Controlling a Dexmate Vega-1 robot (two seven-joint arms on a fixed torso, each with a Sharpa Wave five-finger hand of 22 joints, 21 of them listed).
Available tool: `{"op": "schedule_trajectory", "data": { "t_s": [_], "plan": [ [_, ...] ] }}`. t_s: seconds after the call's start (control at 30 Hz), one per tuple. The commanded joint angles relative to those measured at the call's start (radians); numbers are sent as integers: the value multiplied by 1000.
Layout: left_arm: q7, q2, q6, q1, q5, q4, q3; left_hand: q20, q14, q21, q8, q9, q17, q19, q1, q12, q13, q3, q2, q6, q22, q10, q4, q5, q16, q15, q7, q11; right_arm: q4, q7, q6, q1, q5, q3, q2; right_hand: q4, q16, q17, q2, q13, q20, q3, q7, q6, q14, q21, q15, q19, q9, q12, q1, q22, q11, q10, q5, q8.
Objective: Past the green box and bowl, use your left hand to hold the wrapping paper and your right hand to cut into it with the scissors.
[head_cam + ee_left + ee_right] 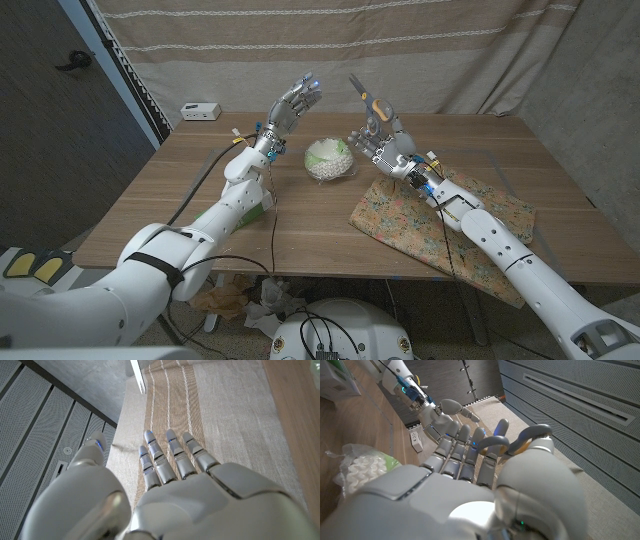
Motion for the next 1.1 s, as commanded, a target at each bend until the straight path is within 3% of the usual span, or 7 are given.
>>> {"op": "schedule_trajectory", "data": {
  "t_s": [0.03, 0.27, 0.43, 0.7, 1.03, 1.1],
  "plan": [
    [-6, -1, -6, -2, -1, 5, 0, -3, 6, 2, 8, 3, -1, 2, 5, 9, 3, -5, 7, 14, 1, 8, -3, 4, 5, -164, 2, 0, -20, -25, 15, -9, -18, 0, -10, -22, -20, -23, 19, -8, -8, 15, -7, 35, 29, 12, -147, 12, 7, 14, 56, -5, -42, 62, 20, 17],
    [7, 6, -4, 11, 1, -18, 1, -3, 5, 2, 10, 3, -1, 2, 5, 9, 3, -5, 7, 19, 2, 9, -3, 4, 5, -164, 2, 0, -22, -31, 12, -5, -20, -5, -12, -40, -47, -43, 54, -21, -11, 37, -17, 74, 54, 23, -155, 14, 9, 23, 107, -13, -50, 86, 37, 27],
    [11, 8, -3, 14, 3, -29, 3, -3, 5, 2, 10, 3, -2, 2, 5, 10, 3, -6, 7, 23, 2, 10, -2, 4, 5, -164, 2, 0, -26, -44, 0, -12, 2, 0, -8, -67, -69, -55, 95, -49, -25, 73, -34, 169, 110, 48, -175, 30, -1, 43, 182, -22, -81, 160, 43, 55],
    [20, 12, 0, 12, 12, -42, 11, -3, 5, 2, 11, 3, -2, 3, 4, 10, 3, -6, 8, 29, 2, 12, -2, 4, 5, -164, 2, 1, -20, -25, -15, -16, 35, 1, 3, -79, -76, -47, 102, -69, -32, 87, -43, 222, 140, 64, -186, 33, -11, 54, 223, -29, -88, 204, 37, 74],
    [33, 23, 10, 11, 24, -62, 22, -3, 5, 2, 14, 3, -3, 3, 3, 11, 3, -7, 10, 41, 2, 16, 0, 4, 5, -165, 2, 1, 28, 61, -37, -20, 133, 10, 79, -80, -89, -45, 97, -77, -39, 89, -62, 233, 148, 66, -188, 5, -19, 56, 240, -33, -112, 213, 33, 78],
    [37, 26, 15, 14, 25, -69, 23, -3, 4, 3, 14, 3, -3, 4, 3, 11, 3, -7, 10, 43, 2, 16, 0, 4, 5, -165, 2, 1, 35, 70, -33, -20, 137, 13, 89, -81, -91, -41, 95, -78, -40, 89, -78, 231, 148, 66, -190, -8, -26, 56, 247, -34, -120, 214, 33, 74]
  ]
}}
